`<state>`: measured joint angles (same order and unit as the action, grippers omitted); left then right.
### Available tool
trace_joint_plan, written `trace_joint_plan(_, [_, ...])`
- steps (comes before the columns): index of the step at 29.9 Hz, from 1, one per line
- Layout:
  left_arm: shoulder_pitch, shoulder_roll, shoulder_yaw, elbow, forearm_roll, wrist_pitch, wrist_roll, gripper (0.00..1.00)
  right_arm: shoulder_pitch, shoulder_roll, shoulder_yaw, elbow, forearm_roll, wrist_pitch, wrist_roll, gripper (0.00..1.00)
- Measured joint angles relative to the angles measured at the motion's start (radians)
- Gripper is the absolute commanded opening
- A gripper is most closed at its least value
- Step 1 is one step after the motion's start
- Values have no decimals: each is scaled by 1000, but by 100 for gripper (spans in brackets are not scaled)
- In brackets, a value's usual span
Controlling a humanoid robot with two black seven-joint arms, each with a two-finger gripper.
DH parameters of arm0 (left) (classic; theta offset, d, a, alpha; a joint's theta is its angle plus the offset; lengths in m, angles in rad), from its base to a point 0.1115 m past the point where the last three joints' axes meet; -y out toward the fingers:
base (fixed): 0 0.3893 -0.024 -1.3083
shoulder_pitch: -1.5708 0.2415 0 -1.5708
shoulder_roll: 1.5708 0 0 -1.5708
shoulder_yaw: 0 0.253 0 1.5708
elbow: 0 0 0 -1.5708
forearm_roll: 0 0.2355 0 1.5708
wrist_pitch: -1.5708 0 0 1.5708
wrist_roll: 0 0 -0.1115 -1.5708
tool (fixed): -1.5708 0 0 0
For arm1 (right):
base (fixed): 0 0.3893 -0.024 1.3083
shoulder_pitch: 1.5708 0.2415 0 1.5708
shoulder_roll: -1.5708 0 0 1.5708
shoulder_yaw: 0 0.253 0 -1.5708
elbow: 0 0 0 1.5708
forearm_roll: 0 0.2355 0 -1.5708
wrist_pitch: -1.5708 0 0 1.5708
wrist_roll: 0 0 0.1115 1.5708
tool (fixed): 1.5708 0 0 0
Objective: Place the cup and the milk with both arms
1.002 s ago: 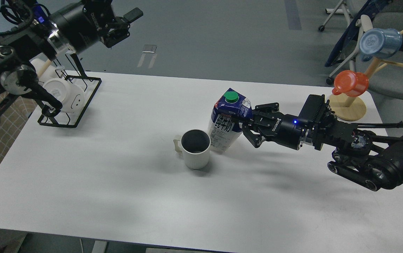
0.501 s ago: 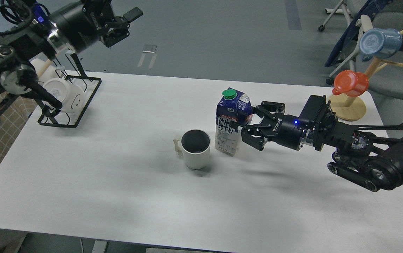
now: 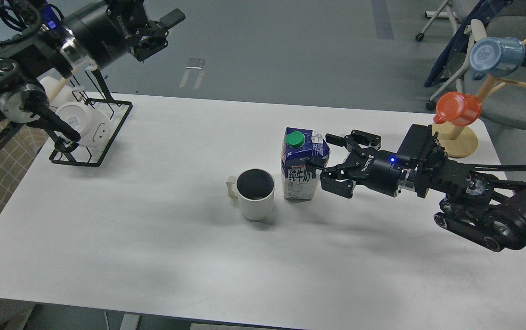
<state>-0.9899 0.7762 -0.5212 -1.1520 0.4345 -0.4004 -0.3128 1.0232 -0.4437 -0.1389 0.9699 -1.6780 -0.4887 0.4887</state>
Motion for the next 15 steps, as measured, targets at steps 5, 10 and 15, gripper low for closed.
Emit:
trace_joint_plan(5, [0, 0, 0, 0, 1, 0, 9, 95, 0, -57, -18, 47, 0, 0, 0, 89])
trace_joint_plan(10, [0, 0, 0, 0, 1, 1, 11, 95, -8, -116, -21, 98, 0, 0, 0, 89])
trace_joint_plan(15, [0, 1, -1, -1, 1, 1, 11, 95, -24, -180, -21, 169, 0, 0, 0, 89])
